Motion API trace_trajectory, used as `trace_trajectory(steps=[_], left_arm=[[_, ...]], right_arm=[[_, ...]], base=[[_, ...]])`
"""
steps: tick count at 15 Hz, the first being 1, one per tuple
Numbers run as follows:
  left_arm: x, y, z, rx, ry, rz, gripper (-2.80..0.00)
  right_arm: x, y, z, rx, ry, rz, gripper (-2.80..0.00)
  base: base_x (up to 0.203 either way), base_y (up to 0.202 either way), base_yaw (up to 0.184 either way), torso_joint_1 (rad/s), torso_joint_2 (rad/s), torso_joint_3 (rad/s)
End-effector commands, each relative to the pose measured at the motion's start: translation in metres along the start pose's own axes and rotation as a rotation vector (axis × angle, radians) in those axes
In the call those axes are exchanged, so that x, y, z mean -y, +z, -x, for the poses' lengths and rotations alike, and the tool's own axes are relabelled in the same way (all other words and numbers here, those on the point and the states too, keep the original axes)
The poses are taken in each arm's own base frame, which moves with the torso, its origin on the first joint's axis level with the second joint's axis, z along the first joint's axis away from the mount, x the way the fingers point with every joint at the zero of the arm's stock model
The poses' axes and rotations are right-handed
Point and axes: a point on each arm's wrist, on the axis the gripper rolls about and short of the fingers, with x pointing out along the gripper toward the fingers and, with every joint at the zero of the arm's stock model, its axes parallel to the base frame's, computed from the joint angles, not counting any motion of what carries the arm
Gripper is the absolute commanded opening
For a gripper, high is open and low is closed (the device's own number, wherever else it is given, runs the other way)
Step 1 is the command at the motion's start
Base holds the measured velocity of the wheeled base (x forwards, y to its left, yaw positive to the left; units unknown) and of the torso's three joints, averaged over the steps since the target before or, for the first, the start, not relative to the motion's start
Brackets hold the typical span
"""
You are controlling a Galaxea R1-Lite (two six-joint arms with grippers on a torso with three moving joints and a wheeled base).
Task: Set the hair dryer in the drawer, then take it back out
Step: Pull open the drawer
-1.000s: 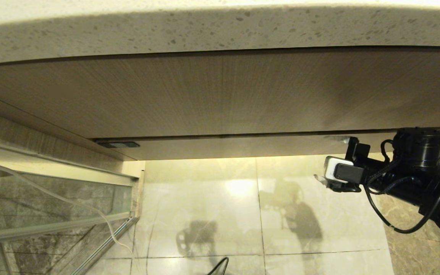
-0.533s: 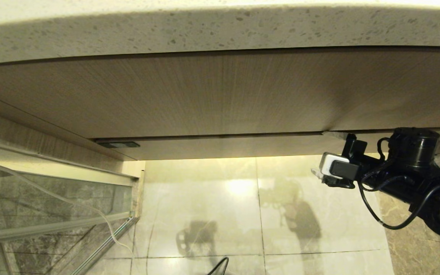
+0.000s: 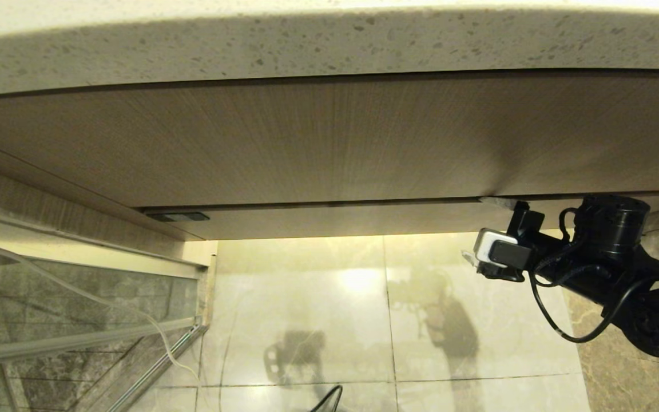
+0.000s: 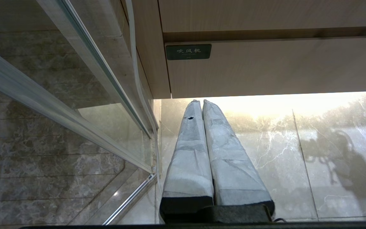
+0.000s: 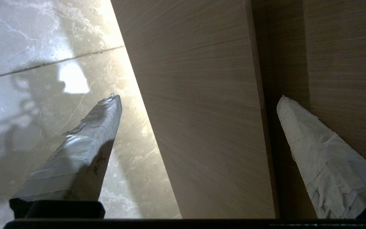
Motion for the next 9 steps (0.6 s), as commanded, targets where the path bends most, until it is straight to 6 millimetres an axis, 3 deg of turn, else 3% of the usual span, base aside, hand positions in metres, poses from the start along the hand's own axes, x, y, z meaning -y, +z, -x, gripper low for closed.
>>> trace_trajectory(steps=[1, 9], left_arm=[[-0.0001, -0.0114, -0.0011, -0.038, 0.001, 0.000, -2.80], [-0.0001, -0.0114, -0.0011, -0.038, 0.001, 0.000, -2.80]], right_arm=[[-0.0023, -0.0012, -0.0033, 0.004, -0.006, 0.007, 0.00], [-0.0074, -0.0044, -0.0112, 0.003, -0.011, 0.008, 0.00]], base=[[0.000, 0.000, 0.000, 0.000, 0.00, 0.000], [0.000, 0.000, 0.000, 0.000, 0.00, 0.000]])
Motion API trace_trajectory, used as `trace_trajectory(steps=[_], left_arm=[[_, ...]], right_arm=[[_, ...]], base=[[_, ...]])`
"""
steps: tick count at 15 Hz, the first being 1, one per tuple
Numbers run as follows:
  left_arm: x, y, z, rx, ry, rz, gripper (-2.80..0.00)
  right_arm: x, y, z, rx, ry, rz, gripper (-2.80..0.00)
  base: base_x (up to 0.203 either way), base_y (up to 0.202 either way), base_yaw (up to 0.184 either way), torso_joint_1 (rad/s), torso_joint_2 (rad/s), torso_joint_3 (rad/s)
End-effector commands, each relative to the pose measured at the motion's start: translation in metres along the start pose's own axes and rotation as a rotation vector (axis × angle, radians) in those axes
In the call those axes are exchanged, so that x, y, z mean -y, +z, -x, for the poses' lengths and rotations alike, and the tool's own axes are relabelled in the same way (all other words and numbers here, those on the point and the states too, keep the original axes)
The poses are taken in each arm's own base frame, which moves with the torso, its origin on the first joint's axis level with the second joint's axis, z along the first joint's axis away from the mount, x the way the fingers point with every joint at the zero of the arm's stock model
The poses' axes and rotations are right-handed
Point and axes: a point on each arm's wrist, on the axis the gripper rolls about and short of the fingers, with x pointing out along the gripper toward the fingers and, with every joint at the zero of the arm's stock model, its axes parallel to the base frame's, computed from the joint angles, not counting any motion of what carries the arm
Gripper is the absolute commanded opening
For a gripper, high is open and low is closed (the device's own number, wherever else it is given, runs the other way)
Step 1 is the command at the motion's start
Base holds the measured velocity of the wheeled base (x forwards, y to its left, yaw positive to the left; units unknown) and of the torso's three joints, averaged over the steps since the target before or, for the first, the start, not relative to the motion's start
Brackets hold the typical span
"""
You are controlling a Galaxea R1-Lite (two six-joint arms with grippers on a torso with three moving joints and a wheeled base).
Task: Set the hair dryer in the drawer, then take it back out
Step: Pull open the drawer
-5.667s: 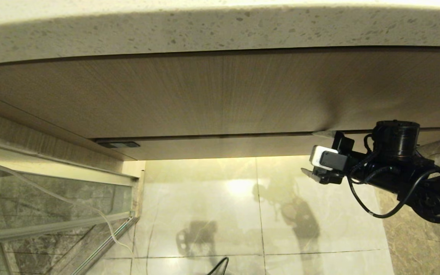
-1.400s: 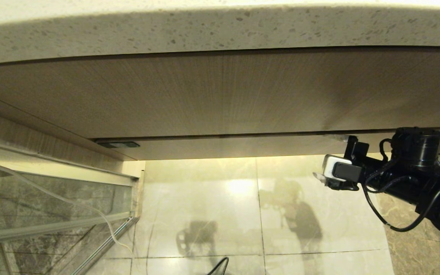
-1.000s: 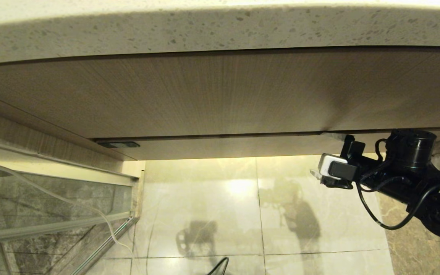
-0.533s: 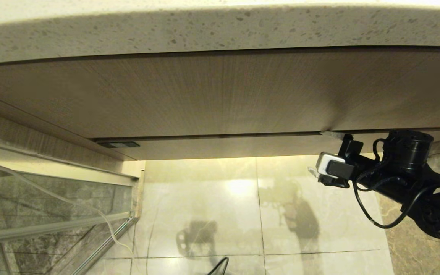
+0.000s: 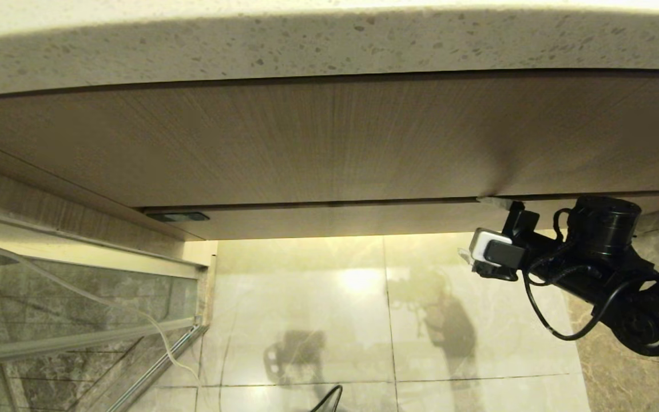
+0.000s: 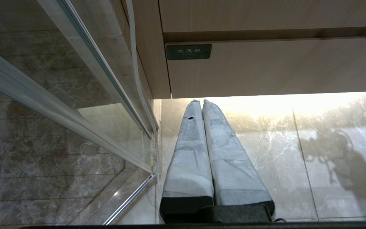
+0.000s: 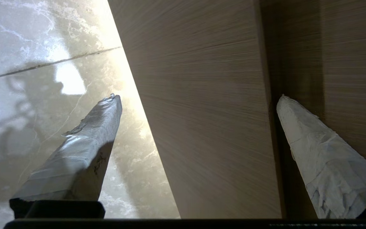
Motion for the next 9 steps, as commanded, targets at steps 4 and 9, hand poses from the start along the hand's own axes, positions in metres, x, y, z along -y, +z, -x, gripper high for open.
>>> trace_trajectory(steps=[4, 9], left_arm=[[-0.0001, -0.0114, -0.0011, -0.038, 0.001, 0.001, -2.80], [-0.0001, -0.0114, -0.0011, -0.038, 0.001, 0.001, -2.80]], right_arm=[[-0.0061, -0.0030, -0.0068, -0.001, 0.013, -0.007, 0.00], [-0.0108, -0.0062, -0.0131, -0.005, 0.025, -0.022, 0.00]], base=[[0.000, 0.000, 0.000, 0.000, 0.00, 0.000], [0.000, 0.000, 0.000, 0.000, 0.00, 0.000]])
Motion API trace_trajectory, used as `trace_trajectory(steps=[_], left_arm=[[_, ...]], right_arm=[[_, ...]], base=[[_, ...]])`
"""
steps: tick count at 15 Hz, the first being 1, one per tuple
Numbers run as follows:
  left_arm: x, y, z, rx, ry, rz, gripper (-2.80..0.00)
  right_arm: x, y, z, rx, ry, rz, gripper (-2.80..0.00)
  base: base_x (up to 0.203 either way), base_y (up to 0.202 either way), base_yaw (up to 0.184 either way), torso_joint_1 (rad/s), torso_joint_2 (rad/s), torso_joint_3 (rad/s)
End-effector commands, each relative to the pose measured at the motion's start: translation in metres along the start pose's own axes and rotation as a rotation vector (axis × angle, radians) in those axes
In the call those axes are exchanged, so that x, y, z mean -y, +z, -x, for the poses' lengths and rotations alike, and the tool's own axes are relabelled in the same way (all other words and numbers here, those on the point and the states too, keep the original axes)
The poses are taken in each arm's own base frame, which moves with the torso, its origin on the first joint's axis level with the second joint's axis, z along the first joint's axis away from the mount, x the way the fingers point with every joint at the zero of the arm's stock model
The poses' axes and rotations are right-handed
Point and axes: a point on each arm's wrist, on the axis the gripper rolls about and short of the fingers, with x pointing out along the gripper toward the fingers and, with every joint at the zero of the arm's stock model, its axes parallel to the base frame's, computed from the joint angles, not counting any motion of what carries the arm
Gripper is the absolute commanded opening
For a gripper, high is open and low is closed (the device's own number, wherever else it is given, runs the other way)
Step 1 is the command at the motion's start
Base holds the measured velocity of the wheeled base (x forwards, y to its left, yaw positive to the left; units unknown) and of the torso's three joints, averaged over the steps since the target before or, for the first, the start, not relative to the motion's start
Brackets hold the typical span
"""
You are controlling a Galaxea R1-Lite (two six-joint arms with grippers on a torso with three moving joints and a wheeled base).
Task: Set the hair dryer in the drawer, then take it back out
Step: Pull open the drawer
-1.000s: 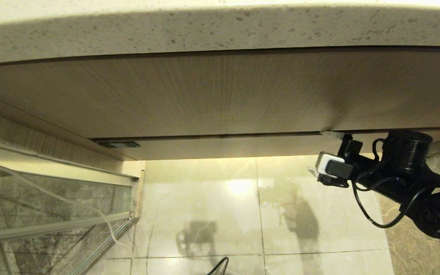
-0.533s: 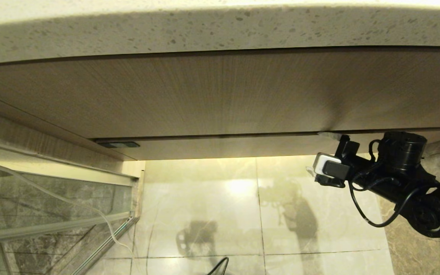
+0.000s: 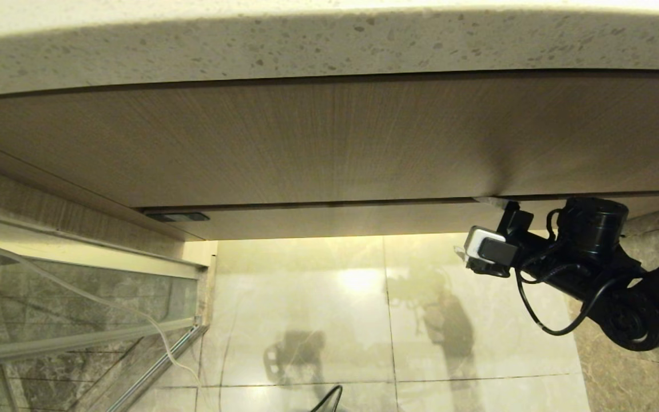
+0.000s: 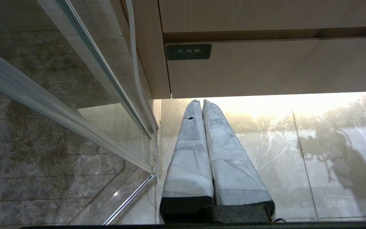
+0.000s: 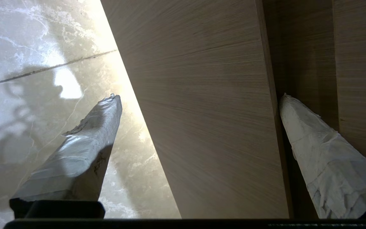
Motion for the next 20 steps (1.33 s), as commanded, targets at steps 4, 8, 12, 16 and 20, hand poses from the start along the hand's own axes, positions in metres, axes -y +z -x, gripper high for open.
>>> trace_trajectory(steps=[4, 8, 12, 16, 20], left_arm=[[0.000, -0.011, -0.001, -0.039, 0.000, 0.000, -2.80], [0.000, -0.011, -0.001, -0.039, 0.000, 0.000, -2.80], [0.000, -0.011, -0.001, -0.039, 0.000, 0.000, -2.80], [0.000, -0.011, -0.001, -0.039, 0.000, 0.000, -2.80], [0.000, -0.011, -0.001, -0.039, 0.000, 0.000, -2.80]], right_arm=[[-0.008, -0.004, -0.005, -0.008, 0.025, 0.007, 0.00], [-0.014, -0.007, -0.006, -0.064, 0.050, 0.006, 0.00], [-0.023, -0.010, -0.005, -0.095, 0.124, 0.011, 0.00], [-0.026, -0.011, -0.005, -0.111, 0.153, 0.011, 0.00], [-0.023, -0.010, -0.005, -0.160, 0.145, 0.021, 0.00]], base=[[0.000, 0.000, 0.000, 0.000, 0.00, 0.000], [0.000, 0.000, 0.000, 0.000, 0.00, 0.000], [0.000, 0.000, 0.000, 0.000, 0.00, 0.000], [0.000, 0.000, 0.000, 0.000, 0.00, 0.000], [0.000, 0.000, 0.000, 0.000, 0.00, 0.000]])
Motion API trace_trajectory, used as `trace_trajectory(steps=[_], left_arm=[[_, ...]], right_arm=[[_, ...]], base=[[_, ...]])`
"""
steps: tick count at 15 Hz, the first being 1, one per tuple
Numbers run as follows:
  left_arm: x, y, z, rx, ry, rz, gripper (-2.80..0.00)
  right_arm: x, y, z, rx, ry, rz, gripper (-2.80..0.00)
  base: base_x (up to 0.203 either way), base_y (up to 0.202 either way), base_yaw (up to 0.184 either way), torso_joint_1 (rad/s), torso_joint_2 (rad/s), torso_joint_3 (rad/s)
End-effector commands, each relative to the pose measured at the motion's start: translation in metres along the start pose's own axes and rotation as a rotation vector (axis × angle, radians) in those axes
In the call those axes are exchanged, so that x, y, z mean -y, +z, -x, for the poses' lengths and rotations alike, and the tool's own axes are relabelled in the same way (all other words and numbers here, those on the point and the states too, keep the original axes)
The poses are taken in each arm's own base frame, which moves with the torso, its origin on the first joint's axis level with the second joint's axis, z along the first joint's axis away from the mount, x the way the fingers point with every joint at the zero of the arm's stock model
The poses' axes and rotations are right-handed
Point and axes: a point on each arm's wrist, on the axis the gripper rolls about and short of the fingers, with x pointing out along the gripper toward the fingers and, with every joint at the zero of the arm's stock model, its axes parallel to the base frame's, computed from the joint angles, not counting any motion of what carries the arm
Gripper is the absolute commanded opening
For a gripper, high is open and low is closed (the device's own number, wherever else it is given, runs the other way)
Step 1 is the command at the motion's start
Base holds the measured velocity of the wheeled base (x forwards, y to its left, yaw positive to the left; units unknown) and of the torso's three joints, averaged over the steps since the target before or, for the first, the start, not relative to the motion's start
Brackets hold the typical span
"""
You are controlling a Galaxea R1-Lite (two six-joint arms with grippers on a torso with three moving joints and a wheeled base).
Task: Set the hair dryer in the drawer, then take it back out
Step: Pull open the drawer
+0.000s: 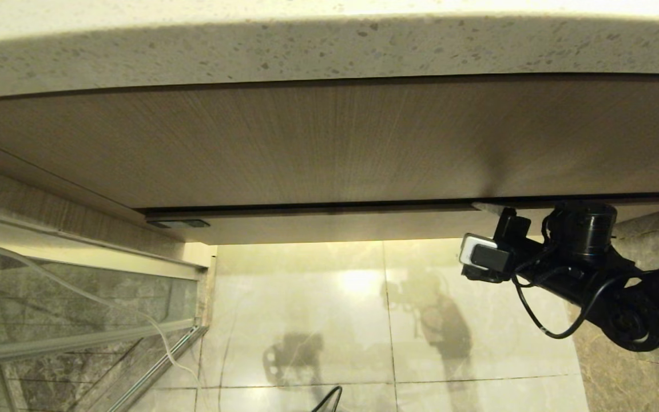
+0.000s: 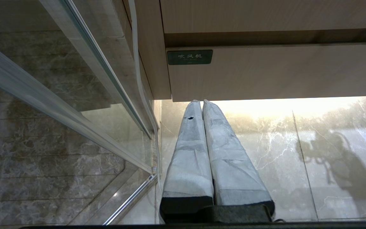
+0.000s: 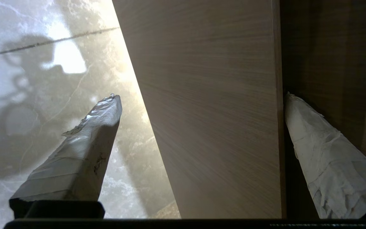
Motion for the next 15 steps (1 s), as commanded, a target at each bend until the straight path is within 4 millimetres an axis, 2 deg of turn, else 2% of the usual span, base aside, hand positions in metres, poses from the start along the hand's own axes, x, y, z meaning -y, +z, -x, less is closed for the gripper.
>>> trace_trajectory(steps=[1, 9, 15], left_arm=[[0.000, -0.011, -0.001, -0.039, 0.001, 0.001, -2.80], [0.000, -0.011, -0.001, -0.039, 0.001, 0.001, -2.80], [0.000, -0.011, -0.001, -0.039, 0.001, 0.001, -2.80]], right_arm=[[-0.002, -0.001, -0.001, -0.007, 0.007, 0.007, 0.00], [-0.003, 0.000, 0.012, -0.014, 0.041, 0.046, 0.00], [0.004, 0.002, 0.013, -0.013, 0.046, 0.051, 0.00]], base=[[0.000, 0.000, 0.000, 0.000, 0.00, 0.000], [0.000, 0.000, 0.000, 0.000, 0.00, 0.000], [0.000, 0.000, 0.000, 0.000, 0.00, 0.000]])
